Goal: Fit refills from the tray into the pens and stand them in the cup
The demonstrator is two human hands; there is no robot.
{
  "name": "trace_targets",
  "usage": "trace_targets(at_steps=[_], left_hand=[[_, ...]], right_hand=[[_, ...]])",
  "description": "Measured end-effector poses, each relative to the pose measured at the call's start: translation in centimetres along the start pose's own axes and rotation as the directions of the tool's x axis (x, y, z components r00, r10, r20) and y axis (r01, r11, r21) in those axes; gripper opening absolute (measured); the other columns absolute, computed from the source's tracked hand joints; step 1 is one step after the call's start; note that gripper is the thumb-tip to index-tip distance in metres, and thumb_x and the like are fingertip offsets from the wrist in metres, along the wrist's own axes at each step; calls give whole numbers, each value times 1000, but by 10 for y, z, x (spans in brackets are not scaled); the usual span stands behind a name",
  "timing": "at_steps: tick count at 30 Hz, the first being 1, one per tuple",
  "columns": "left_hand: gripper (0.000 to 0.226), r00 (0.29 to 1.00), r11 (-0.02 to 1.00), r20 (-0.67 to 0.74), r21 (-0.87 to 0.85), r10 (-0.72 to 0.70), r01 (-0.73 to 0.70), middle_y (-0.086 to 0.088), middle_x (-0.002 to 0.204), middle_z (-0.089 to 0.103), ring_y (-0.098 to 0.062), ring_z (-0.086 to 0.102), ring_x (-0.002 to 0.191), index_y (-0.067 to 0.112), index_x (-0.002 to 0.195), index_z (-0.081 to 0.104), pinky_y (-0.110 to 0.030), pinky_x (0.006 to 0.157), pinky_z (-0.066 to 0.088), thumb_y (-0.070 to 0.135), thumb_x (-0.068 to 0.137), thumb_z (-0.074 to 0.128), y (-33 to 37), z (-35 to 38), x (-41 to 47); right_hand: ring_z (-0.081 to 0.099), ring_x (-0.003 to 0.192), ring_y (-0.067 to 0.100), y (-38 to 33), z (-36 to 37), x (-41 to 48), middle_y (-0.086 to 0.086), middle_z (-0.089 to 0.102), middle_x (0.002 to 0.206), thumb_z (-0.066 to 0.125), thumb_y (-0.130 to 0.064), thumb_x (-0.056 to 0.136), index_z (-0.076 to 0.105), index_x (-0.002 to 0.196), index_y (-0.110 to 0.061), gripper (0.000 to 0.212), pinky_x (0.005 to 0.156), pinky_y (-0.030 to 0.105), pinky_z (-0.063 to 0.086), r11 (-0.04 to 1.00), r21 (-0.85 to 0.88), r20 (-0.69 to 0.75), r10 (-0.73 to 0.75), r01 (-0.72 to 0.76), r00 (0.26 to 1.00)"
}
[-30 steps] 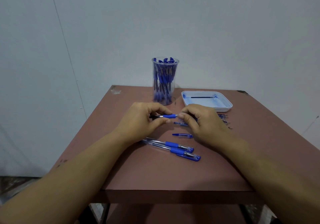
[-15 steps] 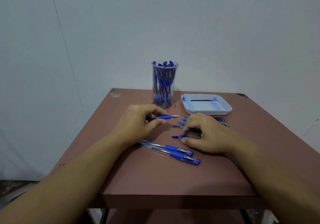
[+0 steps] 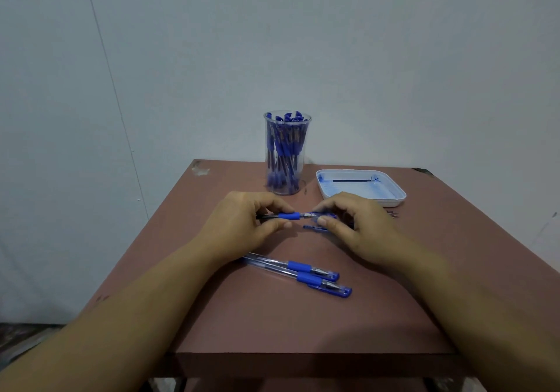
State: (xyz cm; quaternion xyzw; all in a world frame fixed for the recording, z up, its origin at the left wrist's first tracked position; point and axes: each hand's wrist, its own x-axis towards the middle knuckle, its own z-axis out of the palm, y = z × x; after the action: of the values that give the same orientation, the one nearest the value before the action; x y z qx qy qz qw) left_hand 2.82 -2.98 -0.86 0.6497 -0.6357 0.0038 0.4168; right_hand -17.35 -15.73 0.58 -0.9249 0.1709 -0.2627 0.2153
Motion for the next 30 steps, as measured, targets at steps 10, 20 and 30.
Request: trace_targets(at_steps=[10,20,30], left_hand=[[19,1000,998,-14,-67,14,-15,17,79,73,-2,65,69,30,96,78,-11,63,45,23,79,81,10,1,-3],[24,999,988,-6,-149,-43,41,20,81,71,5,64,74,29,97,74,-5,68,43,22,76,83,17,3,1],[88,996,957,-91,290,18,9,4,152,36,-13,35,138,26,151,28,-27,111,28,54,79,71,-8,-49,66]], right_hand=[[65,82,7,-7,8,1,-13,72,87,64,-37,87,73,101,-28,18,74,28,51,994,112,-69,13,-6,998],[69,76,17,-15,11,6,5,72,82,68,-16,89,69,93,-16,4,66,24,54,829,523,2,230,-197,973],[56,64,7,-18,-74,69,1,62,77,64,-13,92,65,91,-20,8,70,16,52,846,529,-449,344,-66,825]])
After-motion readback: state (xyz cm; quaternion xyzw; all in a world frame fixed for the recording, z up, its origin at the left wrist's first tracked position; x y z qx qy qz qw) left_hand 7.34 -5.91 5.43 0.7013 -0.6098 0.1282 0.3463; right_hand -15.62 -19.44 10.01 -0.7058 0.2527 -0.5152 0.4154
